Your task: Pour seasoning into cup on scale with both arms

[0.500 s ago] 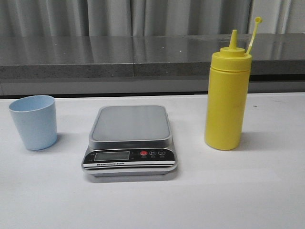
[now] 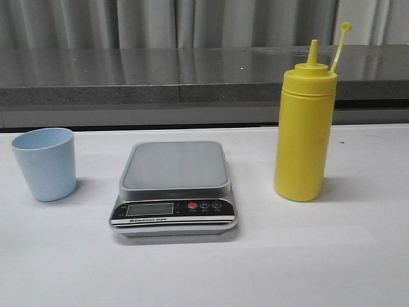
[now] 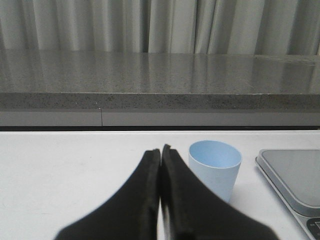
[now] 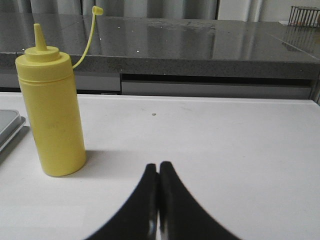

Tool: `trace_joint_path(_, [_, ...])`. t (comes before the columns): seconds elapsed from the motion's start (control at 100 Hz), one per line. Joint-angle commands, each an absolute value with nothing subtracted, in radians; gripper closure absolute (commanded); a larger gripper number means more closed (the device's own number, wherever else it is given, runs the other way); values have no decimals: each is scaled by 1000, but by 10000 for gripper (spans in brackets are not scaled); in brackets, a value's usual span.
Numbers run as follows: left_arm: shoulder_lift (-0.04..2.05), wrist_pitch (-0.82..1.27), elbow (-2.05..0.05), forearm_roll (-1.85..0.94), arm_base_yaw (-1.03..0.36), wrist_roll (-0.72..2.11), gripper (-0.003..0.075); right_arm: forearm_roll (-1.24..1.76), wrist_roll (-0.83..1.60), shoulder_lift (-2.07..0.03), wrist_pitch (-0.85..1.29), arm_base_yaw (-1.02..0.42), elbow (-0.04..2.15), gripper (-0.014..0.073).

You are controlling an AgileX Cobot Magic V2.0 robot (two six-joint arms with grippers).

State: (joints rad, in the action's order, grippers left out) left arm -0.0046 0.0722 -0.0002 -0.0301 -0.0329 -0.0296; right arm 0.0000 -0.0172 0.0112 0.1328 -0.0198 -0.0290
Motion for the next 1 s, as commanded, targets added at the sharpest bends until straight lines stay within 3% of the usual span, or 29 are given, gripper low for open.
trace_joint_path(0.0, [-36, -36, 37, -38, -32, -31, 740, -13, -20, 35, 52, -15, -13, 633])
trace_joint_path(0.37, [39, 84, -159, -41, -32, -31, 740, -13, -20, 35, 52, -15, -13, 633])
trace_joint_path(0.99, [571, 372, -600, -41, -32, -31, 732, -13, -20, 35, 52, -15, -13, 633])
